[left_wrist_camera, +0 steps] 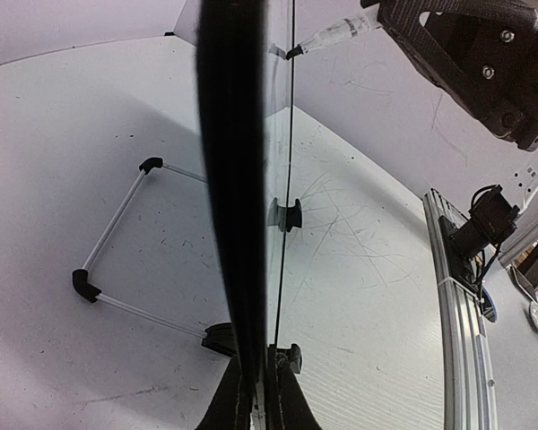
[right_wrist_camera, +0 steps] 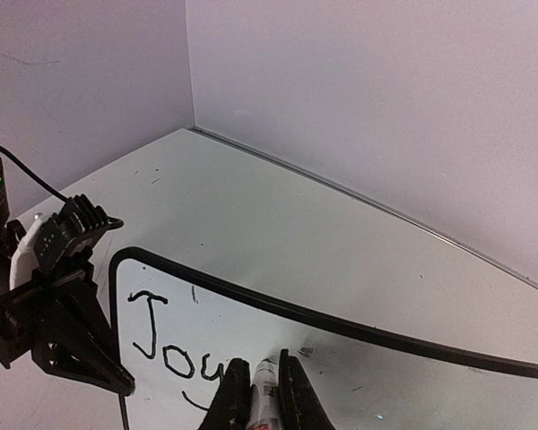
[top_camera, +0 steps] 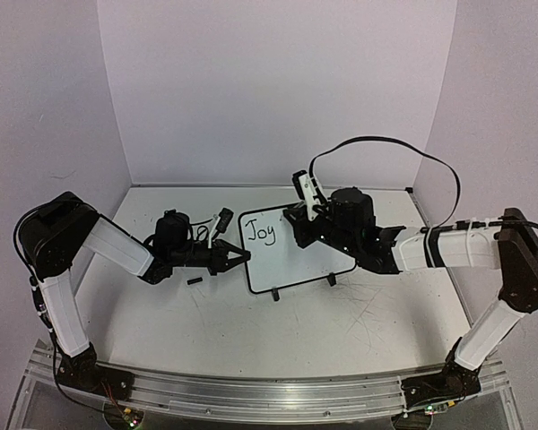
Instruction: Write a sentence on the whiteboard
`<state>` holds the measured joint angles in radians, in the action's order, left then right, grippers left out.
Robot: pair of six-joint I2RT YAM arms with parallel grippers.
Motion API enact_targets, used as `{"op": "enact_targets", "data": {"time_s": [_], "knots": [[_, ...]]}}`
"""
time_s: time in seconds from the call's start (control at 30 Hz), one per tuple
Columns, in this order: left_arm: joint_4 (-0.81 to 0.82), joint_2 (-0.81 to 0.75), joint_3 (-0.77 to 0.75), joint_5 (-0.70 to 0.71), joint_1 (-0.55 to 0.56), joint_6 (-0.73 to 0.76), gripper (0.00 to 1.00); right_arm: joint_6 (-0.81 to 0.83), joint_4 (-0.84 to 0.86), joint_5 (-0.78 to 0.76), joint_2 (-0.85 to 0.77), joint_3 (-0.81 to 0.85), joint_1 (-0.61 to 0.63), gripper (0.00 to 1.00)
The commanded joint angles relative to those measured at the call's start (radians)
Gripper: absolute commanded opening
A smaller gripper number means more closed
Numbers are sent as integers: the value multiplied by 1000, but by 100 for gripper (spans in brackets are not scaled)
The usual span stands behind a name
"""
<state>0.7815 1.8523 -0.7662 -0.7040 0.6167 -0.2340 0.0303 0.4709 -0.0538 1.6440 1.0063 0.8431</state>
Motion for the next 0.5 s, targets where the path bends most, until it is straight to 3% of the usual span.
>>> {"op": "enact_targets", "data": {"time_s": [0.0,0.27,0.47], "knots": [[-59,-12,-12,37,0,61,0,5,39,-51,14,39,3,0],[-61,-12,-10,38,0,62,0,-3,22,-94,-1,11,3,0],[-64,-14,-14,36,0,60,0,-13,78,35,-54,-27,3,0]]}}
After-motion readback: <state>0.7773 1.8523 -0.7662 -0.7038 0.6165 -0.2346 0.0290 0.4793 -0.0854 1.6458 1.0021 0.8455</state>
